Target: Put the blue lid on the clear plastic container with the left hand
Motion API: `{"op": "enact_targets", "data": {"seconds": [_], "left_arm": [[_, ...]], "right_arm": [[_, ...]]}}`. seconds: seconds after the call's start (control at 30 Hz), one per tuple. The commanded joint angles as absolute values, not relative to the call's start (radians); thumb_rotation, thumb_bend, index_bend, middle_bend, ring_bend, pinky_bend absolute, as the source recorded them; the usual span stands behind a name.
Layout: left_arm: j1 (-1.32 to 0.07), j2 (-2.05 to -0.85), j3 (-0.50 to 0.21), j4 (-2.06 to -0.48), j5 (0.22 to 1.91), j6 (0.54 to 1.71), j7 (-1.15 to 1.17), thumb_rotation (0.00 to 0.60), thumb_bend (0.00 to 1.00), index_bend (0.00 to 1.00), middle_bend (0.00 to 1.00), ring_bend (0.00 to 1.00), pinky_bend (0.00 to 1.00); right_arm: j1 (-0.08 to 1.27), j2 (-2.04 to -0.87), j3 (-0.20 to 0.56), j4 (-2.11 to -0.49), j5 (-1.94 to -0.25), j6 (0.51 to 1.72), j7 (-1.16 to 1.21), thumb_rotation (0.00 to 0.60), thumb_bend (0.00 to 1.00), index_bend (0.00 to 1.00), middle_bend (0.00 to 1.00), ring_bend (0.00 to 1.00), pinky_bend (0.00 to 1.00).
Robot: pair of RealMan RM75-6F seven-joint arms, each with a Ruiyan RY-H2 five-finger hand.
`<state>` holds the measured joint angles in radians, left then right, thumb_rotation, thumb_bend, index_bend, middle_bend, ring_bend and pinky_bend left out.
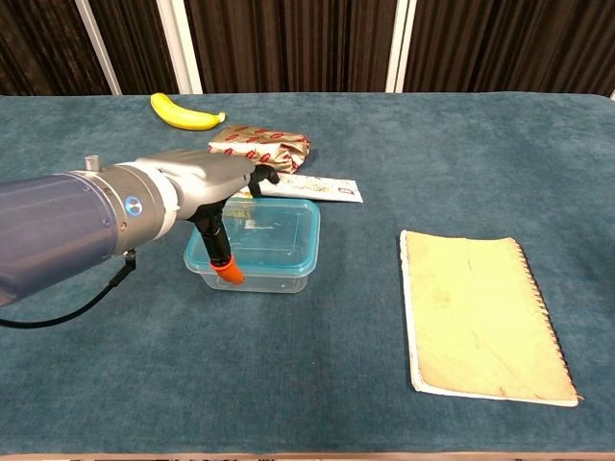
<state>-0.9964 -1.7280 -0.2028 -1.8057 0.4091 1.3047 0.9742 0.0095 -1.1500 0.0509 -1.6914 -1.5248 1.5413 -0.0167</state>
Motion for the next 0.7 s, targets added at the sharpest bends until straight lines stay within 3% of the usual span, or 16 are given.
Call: {"op": "enact_targets", "data": {"seconds": [0.03,0.4,0.7], "left_arm": [[-0.994,-1.725,-0.201,-1.806,0.411,1.304,0.972,0.6,0.12,0.05,0.22,0.0,0.0],[-0.992,-1.725,-0.194,-1.798,0.416,1.294,0.97,0.6,0.12,0.05,0.21,0.0,0.0],[-0.992,-1.724,-0.19,-1.8,0.426,1.301,0.976,0.6,0.11,0.04,0.11,0.0,0.0]], "right_arm": [[0.009,-1.15,0.051,-1.691,-1.525,1.541,-0.017,0.6,0.27,0.02,0.0,0.0,0.0],[0.009,-1.149,0.052,-1.693,-1.522,1.54,-0.016,0.6,0.27,0.02,0.0,0.0,0.0],[0.009,-1.15,0.052,-1.693,-1.522,1.54,-0.016,0.6,0.27,0.02,0.0,0.0,0.0]]}}
